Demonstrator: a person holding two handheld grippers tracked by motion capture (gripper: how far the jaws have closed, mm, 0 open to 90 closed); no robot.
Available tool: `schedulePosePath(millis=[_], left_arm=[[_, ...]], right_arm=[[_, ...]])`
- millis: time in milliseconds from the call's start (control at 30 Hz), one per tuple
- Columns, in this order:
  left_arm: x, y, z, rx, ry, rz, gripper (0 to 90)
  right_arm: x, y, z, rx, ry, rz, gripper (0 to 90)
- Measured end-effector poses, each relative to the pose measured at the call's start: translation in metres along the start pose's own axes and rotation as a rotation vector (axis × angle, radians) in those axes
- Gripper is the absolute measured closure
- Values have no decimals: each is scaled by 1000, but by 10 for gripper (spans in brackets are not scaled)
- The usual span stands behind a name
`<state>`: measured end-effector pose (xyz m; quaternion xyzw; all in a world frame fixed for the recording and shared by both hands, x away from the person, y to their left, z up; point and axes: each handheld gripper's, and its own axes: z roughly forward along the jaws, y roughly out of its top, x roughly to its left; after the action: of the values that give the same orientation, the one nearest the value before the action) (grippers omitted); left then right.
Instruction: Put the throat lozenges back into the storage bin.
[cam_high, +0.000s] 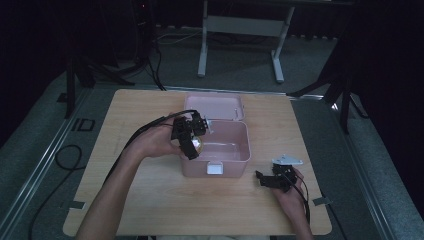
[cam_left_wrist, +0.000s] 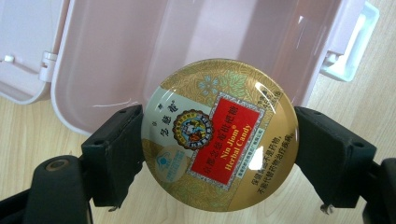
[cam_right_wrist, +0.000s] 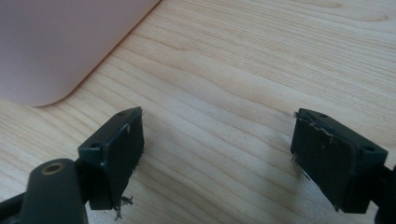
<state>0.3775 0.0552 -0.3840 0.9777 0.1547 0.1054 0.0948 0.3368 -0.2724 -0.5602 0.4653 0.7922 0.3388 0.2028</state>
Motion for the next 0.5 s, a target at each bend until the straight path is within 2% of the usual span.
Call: schedulePosePath(millis=[500], left_arm=[[-3, 5, 3, 11, -13, 11, 205]], right_arm=[[0, 0, 0, 0, 0, 0, 170]])
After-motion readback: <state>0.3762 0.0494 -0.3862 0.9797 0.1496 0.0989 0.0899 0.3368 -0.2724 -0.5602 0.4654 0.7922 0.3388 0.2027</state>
